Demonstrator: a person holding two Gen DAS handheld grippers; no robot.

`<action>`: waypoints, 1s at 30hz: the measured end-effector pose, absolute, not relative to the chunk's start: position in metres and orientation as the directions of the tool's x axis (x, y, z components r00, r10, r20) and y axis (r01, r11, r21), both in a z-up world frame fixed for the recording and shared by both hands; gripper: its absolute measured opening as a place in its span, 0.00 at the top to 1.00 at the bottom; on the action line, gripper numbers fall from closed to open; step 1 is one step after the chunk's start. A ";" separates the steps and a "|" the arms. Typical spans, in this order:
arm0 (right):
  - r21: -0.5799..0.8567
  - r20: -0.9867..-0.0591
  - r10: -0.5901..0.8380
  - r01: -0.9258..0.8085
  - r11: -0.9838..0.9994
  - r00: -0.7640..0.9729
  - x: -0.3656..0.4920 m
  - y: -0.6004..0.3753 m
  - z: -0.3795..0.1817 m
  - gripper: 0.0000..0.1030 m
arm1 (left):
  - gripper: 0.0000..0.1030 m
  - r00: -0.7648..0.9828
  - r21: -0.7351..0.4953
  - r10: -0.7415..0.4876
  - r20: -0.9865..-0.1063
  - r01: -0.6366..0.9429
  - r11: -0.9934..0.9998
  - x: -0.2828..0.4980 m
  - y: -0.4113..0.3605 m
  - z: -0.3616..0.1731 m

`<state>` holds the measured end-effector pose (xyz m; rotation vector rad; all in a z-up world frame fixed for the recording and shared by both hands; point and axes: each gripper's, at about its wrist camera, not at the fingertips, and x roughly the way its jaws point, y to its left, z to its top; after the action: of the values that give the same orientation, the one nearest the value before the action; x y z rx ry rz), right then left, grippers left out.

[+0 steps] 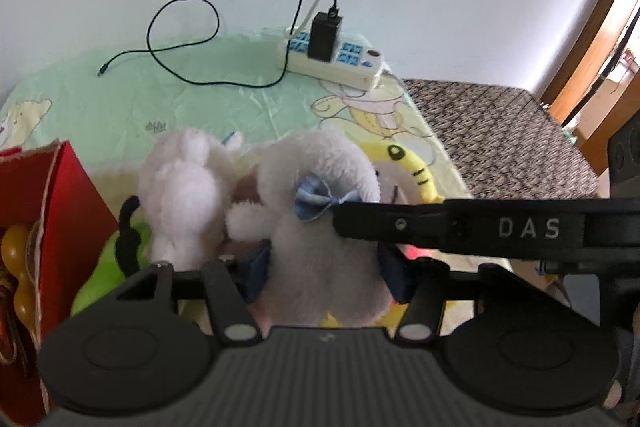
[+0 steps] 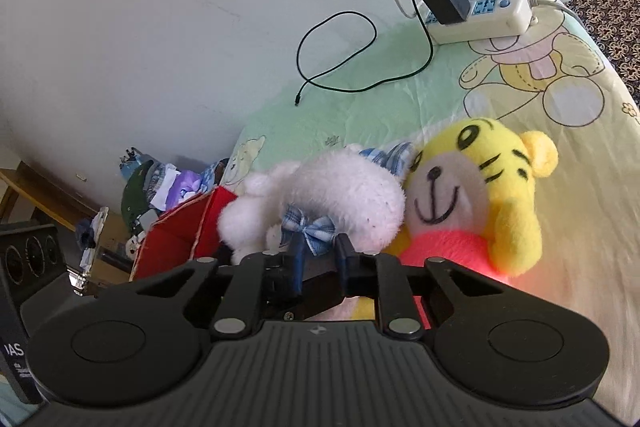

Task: Organize objects
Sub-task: 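Close both grippers on the white bunny's body from either side, then carry the white bunny with both grippers over the red box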

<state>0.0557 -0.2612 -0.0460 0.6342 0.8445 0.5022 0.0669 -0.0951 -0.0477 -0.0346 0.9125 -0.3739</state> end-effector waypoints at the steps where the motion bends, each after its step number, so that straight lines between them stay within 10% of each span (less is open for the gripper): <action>1: 0.685 -0.521 0.631 -0.161 0.711 0.575 0.050 -0.261 -0.043 0.82 | 0.43 0.554 -0.188 -0.335 -0.762 0.307 0.933 0.063 -0.095 -0.046; 30: 0.542 -0.373 0.697 -0.466 0.699 0.613 0.004 -0.112 0.028 0.81 | 0.45 0.758 -0.159 -0.337 -0.559 0.301 0.940 -0.048 0.036 0.029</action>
<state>0.0041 -0.1121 0.0283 0.4176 0.6027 0.6931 -0.0477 0.0357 0.0287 -0.0606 0.6202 -0.3477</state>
